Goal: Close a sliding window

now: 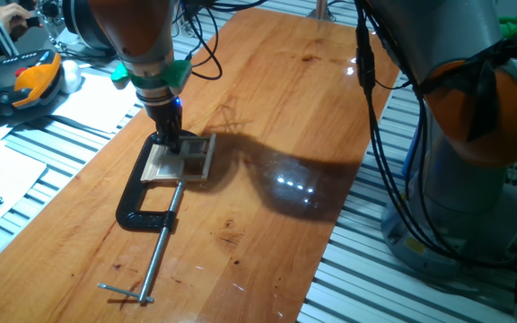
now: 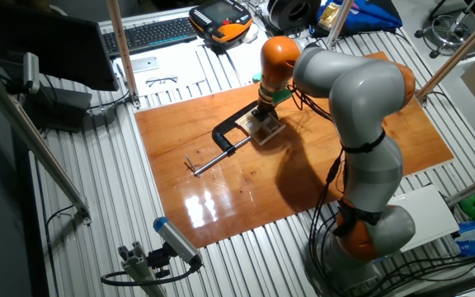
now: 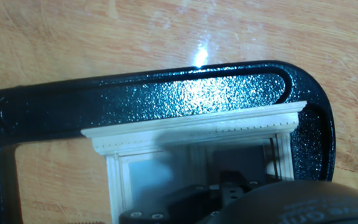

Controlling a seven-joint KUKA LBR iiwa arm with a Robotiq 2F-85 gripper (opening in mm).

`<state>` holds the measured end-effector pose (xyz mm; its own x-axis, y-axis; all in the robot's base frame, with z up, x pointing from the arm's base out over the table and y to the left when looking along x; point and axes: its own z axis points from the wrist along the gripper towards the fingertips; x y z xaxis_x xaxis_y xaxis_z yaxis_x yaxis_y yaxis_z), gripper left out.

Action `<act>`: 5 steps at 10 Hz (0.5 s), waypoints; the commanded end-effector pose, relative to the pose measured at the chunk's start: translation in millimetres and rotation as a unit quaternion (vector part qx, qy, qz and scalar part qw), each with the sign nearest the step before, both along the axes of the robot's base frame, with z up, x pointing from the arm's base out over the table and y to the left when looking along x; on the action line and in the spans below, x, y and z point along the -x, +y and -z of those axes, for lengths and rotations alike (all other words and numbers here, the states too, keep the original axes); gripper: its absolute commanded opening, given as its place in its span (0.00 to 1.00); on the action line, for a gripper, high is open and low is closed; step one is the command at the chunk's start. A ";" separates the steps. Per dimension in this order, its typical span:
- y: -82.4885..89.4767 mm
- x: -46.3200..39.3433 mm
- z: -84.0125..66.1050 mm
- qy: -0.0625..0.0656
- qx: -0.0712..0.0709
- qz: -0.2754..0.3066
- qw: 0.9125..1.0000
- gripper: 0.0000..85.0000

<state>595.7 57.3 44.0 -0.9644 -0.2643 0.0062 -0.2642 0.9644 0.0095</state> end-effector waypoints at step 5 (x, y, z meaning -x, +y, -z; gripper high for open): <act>-1.0 2.1 0.6 0.003 0.003 -0.002 1.000 0.00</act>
<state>593.4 56.3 43.4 -0.9634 -0.2676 0.0146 -0.2676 0.9635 0.0054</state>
